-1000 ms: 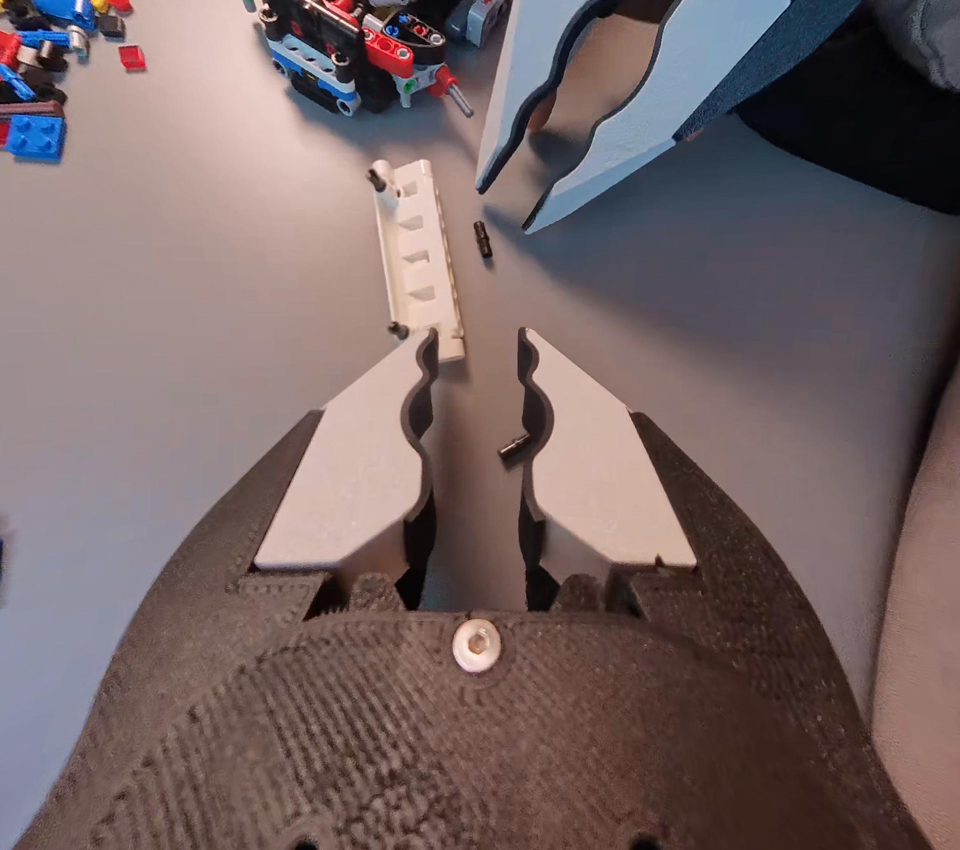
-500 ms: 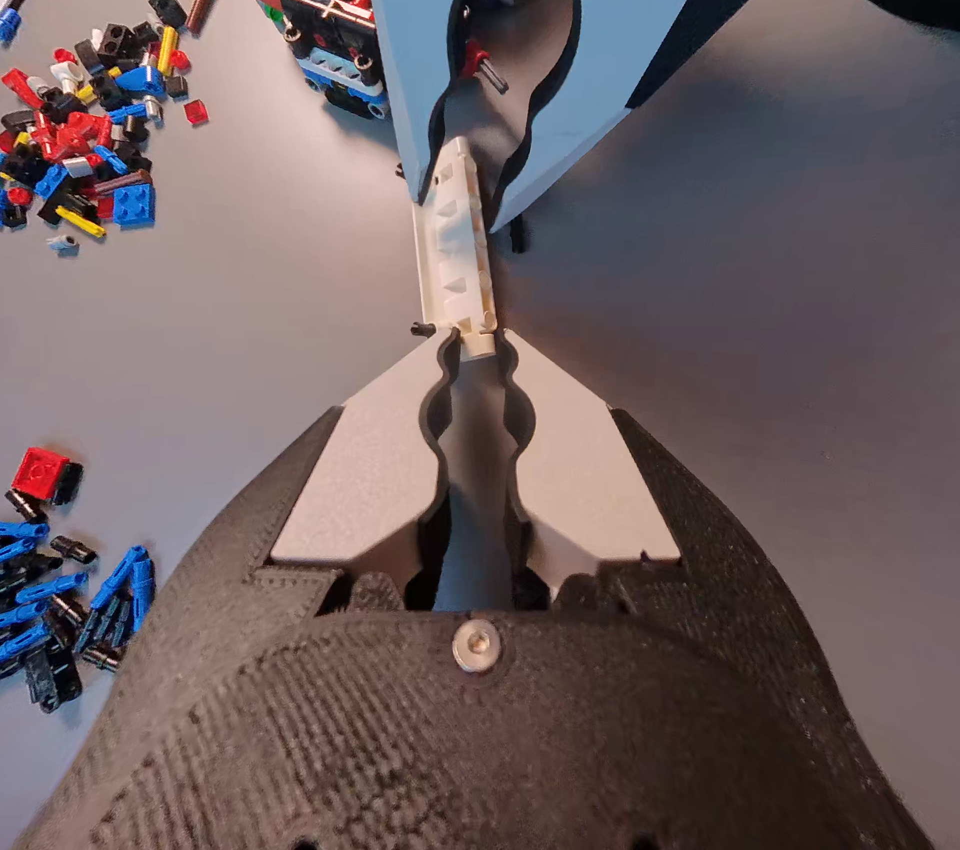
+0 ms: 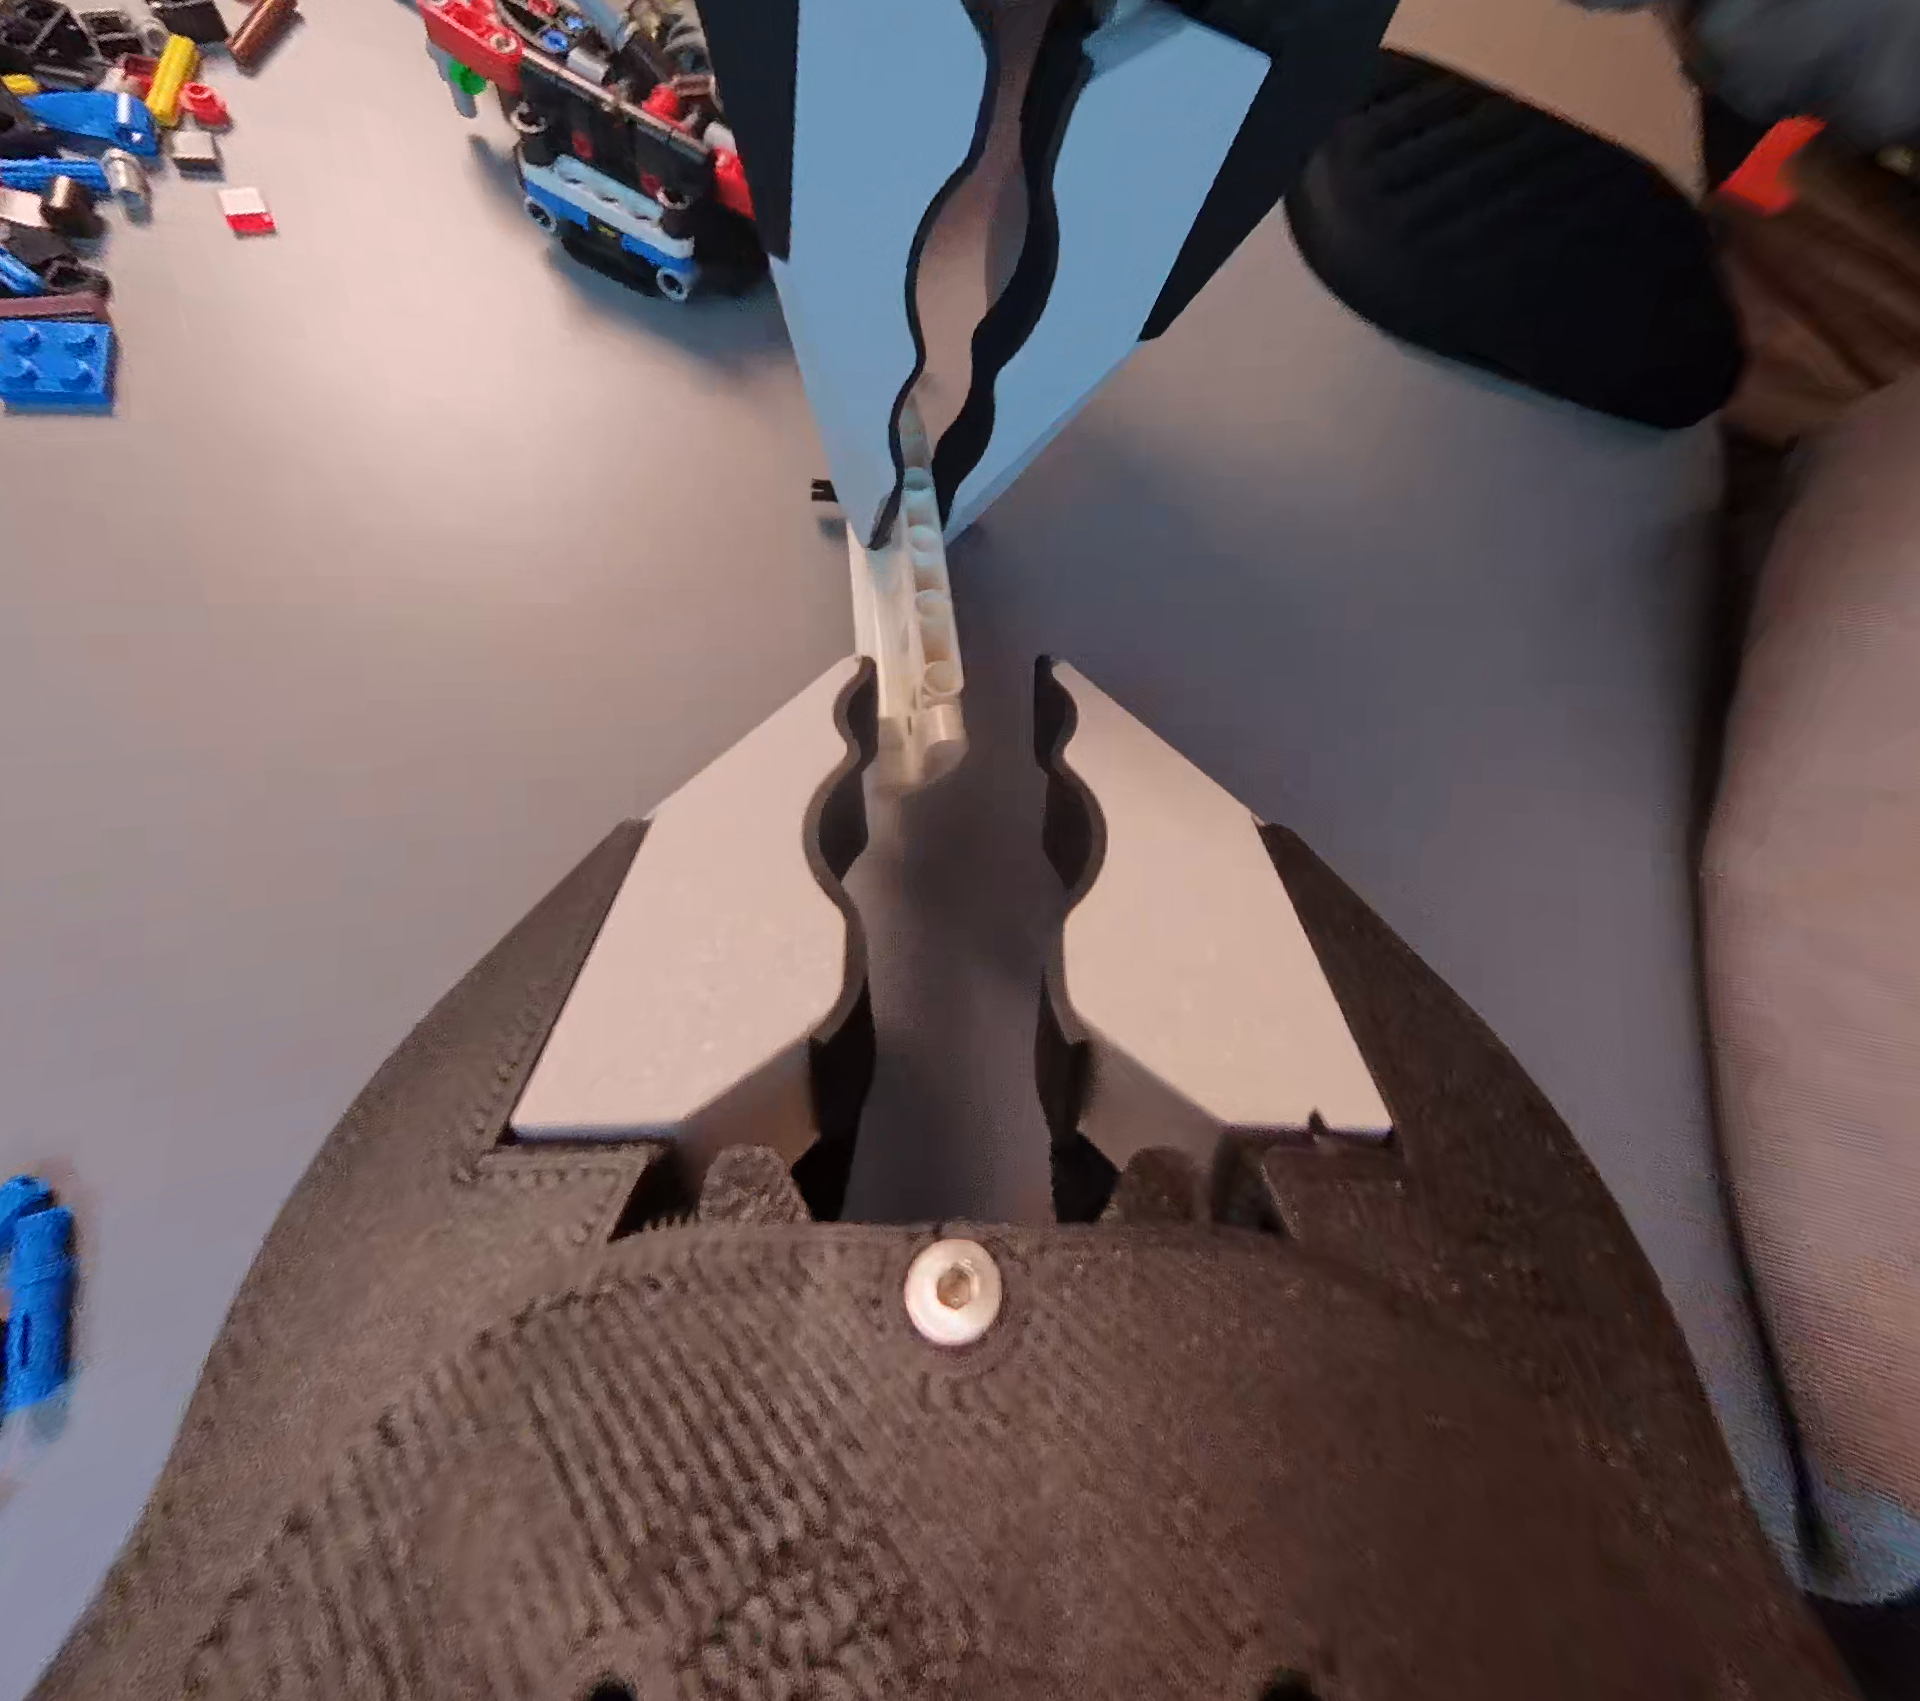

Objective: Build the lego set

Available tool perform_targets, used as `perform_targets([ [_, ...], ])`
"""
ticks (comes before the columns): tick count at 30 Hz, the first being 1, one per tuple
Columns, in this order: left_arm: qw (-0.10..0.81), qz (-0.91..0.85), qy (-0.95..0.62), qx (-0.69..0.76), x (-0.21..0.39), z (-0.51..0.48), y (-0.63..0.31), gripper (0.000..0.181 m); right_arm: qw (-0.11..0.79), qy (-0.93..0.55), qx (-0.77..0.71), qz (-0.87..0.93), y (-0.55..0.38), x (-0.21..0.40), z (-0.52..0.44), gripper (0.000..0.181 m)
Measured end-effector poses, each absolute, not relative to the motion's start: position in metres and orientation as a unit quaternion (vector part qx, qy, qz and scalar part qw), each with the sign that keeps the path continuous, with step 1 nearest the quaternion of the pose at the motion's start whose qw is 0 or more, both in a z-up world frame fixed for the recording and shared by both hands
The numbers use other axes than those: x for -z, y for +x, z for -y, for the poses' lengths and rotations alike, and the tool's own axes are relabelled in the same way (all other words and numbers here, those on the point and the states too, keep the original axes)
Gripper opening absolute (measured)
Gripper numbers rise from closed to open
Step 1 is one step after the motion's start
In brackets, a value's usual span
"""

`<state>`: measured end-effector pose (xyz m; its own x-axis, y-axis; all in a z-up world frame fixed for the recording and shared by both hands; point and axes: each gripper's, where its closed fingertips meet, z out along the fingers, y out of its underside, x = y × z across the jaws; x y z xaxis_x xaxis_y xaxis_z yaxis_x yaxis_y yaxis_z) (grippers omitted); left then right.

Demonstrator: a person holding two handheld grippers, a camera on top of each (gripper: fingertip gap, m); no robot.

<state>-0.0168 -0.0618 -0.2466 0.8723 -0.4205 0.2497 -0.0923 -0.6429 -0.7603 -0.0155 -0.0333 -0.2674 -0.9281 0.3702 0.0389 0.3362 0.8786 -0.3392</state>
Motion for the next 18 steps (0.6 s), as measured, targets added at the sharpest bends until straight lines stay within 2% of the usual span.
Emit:
perform_targets([
  [4,0.378,-0.175,-0.903,0.105,0.265,0.060,-0.028,0.005,0.065,-0.187,-0.153,0.968,-0.022,0.270,0.033,0.007],
  [6,0.374,-0.183,-0.905,0.085,0.268,0.061,-0.028,0.005,0.087,-0.205,-0.172,0.960,-0.024,0.259,0.029,0.015],
  [9,0.377,-0.188,-0.905,0.057,0.269,0.061,-0.030,0.005,0.104,-0.269,-0.217,0.933,-0.013,0.241,0.020,0.015],
  [12,0.376,-0.186,-0.907,0.033,0.270,0.059,-0.031,0.006,0.088,-0.355,-0.244,0.898,0.007,0.253,0.023,0.019],
  [17,0.372,-0.186,-0.909,0.026,0.270,0.059,-0.026,0.011,0.137,-0.464,-0.253,0.838,0.010,0.273,0.024,0.026],
  [18,0.372,-0.188,-0.909,0.029,0.270,0.060,-0.023,0.012,0.156,-0.468,-0.254,0.832,0.007,0.272,0.023,0.021],
])
